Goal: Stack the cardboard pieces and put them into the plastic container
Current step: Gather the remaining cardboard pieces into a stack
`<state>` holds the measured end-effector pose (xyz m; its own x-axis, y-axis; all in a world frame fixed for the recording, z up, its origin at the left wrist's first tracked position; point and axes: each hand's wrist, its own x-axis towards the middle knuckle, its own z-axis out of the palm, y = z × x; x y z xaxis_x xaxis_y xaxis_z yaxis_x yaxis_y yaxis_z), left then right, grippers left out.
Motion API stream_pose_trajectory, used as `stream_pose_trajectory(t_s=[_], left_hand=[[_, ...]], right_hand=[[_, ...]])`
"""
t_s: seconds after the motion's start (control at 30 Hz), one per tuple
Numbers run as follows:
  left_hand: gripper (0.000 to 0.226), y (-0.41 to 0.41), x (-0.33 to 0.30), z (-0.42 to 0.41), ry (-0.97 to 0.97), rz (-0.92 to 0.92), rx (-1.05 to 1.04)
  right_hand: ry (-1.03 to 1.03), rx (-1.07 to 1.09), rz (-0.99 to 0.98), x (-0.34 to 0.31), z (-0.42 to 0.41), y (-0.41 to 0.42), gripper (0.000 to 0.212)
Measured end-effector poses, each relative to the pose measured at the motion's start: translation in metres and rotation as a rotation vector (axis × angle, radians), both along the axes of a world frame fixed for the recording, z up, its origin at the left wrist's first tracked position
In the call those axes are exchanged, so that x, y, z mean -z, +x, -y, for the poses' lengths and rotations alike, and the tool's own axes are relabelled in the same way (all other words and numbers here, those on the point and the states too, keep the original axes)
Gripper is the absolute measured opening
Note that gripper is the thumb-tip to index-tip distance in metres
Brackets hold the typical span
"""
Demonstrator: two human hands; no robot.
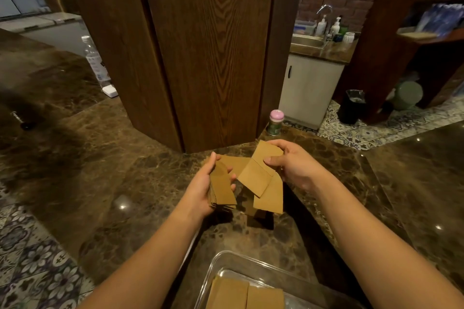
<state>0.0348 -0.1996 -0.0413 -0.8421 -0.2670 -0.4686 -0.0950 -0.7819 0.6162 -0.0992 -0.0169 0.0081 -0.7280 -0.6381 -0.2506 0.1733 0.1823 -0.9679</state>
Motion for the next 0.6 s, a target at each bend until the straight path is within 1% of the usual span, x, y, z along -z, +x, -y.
stream_pose_trajectory(t_s=[0.1,0.17,0.27,0.33,0.47,0.53,0.6], left_hand=[[0.061,-0.003,-0.006,-0.017,-0.039,-0.047,0.131],[0.070,-0.004,-0.010,-0.028,-0.031,-0.051,0.221],[0.074,-0.003,-0.013,-0.035,0.011,-0.039,0.240],[0.074,-0.002,-0.014,-0.035,0.021,-0.061,0.228],[0.063,0.004,-0.019,-0.033,0.017,-0.165,0.236],[0.065,0.006,-0.021,-0.029,-0.002,-0.192,0.251],[0.066,0.007,-0.021,-0.023,-0.020,-0.174,0.230]], right_hand=[[-0.064,-0.037,0.013,-0.009,0.009,0.009,0.036],[-0.086,-0.028,0.015,-0.012,0.017,0.016,0.038],[-0.094,0.023,-0.011,-0.015,0.026,0.026,0.040],[-0.060,0.026,-0.056,-0.016,0.027,0.030,0.038],[0.031,-0.087,-0.143,-0.020,0.021,0.034,0.033],[-0.025,-0.049,-0.082,-0.025,0.016,0.032,0.029],[-0.137,0.007,0.058,-0.030,0.007,0.026,0.032]])
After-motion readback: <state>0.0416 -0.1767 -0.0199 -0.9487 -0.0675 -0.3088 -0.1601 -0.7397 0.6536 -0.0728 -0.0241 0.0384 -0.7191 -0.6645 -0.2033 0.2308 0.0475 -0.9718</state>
